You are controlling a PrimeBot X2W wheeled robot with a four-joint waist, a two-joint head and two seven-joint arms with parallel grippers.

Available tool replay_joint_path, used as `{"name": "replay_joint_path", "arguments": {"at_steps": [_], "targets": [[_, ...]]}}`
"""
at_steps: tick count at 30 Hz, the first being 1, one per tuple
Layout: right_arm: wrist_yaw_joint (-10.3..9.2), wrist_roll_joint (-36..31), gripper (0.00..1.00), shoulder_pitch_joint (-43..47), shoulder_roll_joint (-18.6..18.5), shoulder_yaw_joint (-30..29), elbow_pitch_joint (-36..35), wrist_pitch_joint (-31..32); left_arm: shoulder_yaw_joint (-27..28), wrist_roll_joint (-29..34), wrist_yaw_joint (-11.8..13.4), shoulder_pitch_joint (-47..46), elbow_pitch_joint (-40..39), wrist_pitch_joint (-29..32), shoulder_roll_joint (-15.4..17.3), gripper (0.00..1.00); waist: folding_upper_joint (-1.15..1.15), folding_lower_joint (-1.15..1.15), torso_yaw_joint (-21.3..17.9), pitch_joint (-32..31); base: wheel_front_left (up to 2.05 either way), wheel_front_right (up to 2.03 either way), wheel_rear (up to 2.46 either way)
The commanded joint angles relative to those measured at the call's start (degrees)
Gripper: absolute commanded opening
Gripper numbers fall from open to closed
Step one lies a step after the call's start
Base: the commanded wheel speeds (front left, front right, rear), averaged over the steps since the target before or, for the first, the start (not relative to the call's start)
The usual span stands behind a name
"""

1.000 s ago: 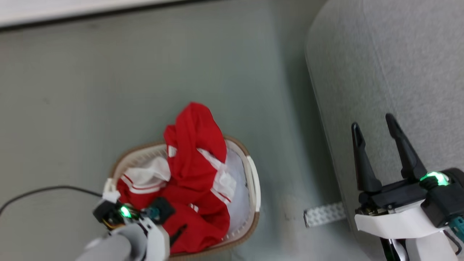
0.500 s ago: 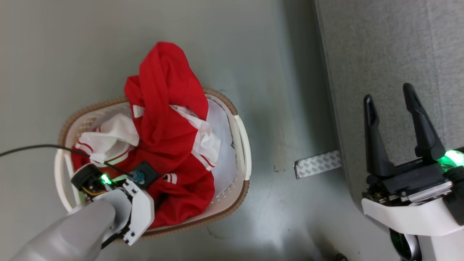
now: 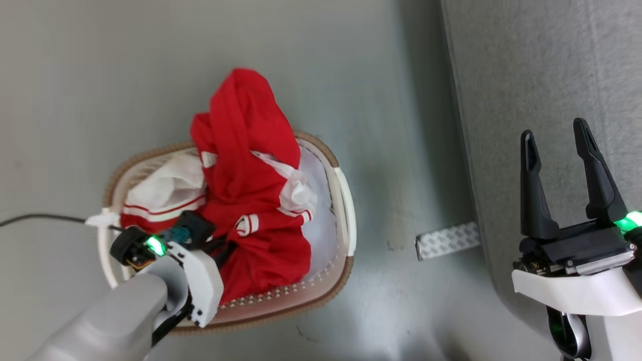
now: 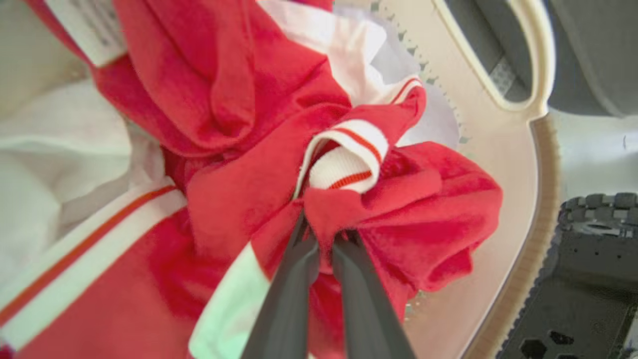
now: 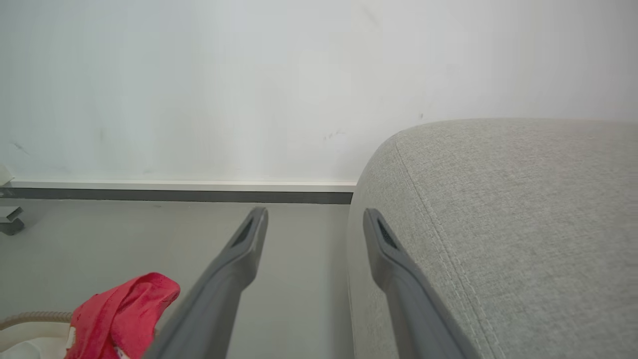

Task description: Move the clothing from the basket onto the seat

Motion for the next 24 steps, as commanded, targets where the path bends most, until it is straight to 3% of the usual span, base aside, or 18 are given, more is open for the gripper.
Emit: {"name": "replay_joint_path", "arguments": {"at_steps": [1,10,24], "targets": [[-0.12,0.5,1.00,0.5,-0.1,-0.3,0.6,0.0,0.6,-2.1,0.1,0.7,-0.1,-1.4,-0.2,0.00,0.00,-0.01,1.6,-3.8,0.00,0.00,0.00],[-0.13,-0.1,1.00,4.5,-0.1,-1.5,4.8,0.0,4.8,-9.6,0.1,6.5,-4.0,-5.2,-1.5,0.00,0.00,-0.01,4.8,-18.4,0.00,0.00,0.00],[-0.13,-0.3,1.00,13.2,-0.1,-2.5,9.7,0.0,14.2,-5.1,2.5,20.6,-17.2,-5.1,-1.8,0.00,0.00,-0.01,8.9,-36.5,0.00,0.00,0.00]]}}
